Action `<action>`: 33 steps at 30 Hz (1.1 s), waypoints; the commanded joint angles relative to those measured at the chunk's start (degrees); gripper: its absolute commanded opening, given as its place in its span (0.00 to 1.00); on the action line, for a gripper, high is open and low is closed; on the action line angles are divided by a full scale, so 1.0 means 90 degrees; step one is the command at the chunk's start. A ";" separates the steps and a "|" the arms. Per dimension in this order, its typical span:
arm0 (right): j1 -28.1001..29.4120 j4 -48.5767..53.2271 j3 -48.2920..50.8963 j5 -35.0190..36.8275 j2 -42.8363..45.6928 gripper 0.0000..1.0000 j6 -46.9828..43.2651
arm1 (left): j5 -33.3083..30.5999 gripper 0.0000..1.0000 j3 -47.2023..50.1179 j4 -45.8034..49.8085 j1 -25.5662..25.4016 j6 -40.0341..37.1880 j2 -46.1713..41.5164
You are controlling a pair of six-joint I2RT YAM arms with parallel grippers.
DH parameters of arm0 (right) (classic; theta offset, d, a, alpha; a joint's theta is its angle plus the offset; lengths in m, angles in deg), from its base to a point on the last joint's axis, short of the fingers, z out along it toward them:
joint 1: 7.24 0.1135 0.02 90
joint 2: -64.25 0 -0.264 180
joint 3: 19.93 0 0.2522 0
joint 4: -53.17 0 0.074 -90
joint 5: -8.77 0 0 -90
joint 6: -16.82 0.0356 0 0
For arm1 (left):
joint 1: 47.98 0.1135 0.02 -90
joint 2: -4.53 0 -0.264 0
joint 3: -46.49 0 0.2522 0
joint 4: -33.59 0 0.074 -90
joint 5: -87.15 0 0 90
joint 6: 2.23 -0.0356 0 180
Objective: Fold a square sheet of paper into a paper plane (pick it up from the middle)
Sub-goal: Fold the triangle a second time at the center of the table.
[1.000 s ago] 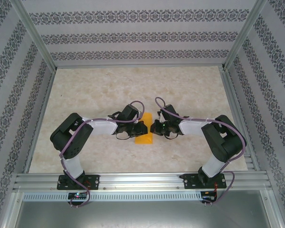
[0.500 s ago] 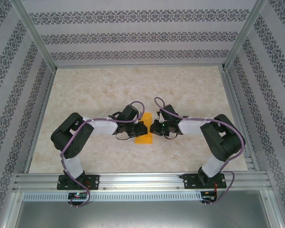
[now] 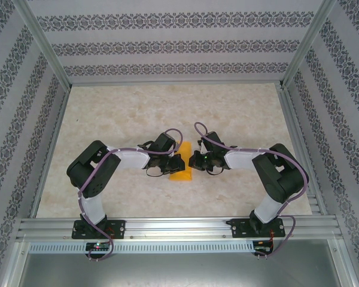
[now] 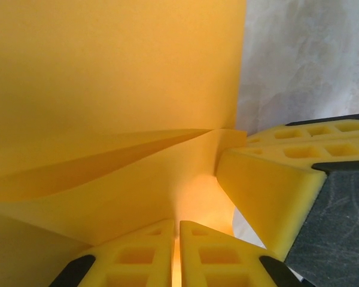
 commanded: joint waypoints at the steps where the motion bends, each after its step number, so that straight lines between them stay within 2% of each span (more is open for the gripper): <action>1: 0.0066 0.0247 -0.0111 0.0275 0.0031 0.08 -0.0006 | -0.0256 0.12 -0.0126 0.0410 -0.0079 -0.0187 0.0134; 7: 0.0054 0.0526 -0.0162 0.0395 0.0557 0.21 0.0089 | -0.0385 0.12 -0.0118 0.0645 -0.0089 -0.0168 0.0181; 11: 0.0068 0.0710 -0.0039 0.0522 0.0992 0.22 0.0104 | -0.0370 0.12 -0.0117 0.0639 -0.0089 -0.0184 0.0204; 22: 0.0648 0.0800 0.0237 0.0257 0.1197 0.08 0.0232 | -0.0473 0.11 -0.0101 0.0697 -0.0094 -0.0097 0.0215; 33: 0.0956 0.0805 0.0370 0.0246 0.0919 0.05 0.0191 | -0.0635 0.11 -0.0030 0.0643 -0.0098 0.0169 0.0131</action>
